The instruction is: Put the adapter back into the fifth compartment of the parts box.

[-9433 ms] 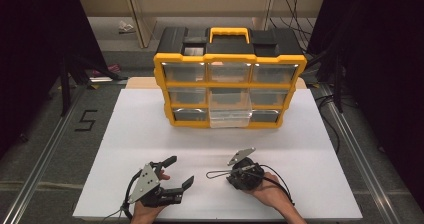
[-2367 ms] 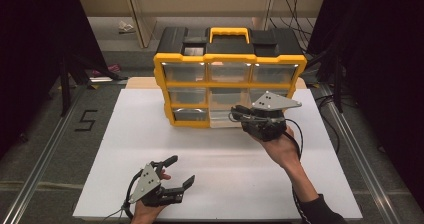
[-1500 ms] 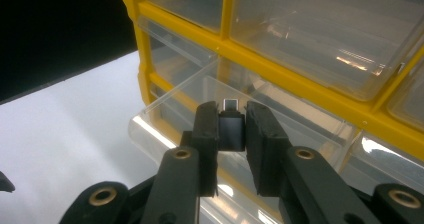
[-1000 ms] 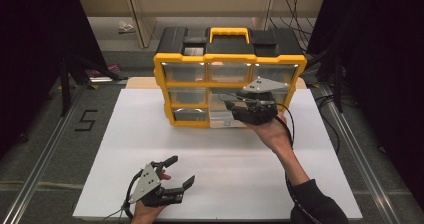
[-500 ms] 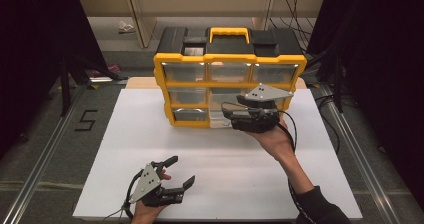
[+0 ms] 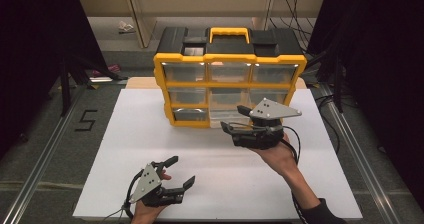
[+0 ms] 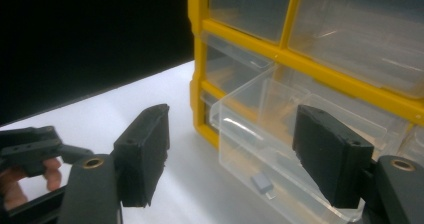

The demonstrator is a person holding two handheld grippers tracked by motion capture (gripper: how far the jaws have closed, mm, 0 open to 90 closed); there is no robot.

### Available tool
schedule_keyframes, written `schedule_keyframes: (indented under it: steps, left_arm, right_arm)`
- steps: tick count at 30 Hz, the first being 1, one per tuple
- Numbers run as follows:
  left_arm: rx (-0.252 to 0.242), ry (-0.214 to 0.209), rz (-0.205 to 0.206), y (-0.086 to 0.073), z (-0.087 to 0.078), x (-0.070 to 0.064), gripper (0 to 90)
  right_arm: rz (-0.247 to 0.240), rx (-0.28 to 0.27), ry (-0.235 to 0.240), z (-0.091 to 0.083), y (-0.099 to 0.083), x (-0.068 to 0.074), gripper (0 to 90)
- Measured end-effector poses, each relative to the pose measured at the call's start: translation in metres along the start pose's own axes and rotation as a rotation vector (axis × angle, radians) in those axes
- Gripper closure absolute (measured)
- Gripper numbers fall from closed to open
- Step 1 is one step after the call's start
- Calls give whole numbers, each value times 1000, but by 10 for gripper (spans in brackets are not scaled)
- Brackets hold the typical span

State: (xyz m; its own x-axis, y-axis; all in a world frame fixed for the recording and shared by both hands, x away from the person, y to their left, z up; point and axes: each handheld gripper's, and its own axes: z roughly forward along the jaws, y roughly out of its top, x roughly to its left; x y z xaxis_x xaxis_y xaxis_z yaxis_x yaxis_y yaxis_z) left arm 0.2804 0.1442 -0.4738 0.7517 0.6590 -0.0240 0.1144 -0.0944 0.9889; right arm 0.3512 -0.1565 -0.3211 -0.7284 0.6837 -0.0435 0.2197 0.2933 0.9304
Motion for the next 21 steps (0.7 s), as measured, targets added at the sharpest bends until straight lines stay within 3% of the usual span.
schedule_keyframes:
  steps: [11, 21]
  left_arm:
    - [5, -1, 0, 0, 0, 0, 192]
    - [12, -2, -1, 0, 0, 0, 192]
  right_arm:
    - [25, -19, 31, -10, -30, 9, 306]
    - [96, -67, 70, -17, -66, 9, 307]
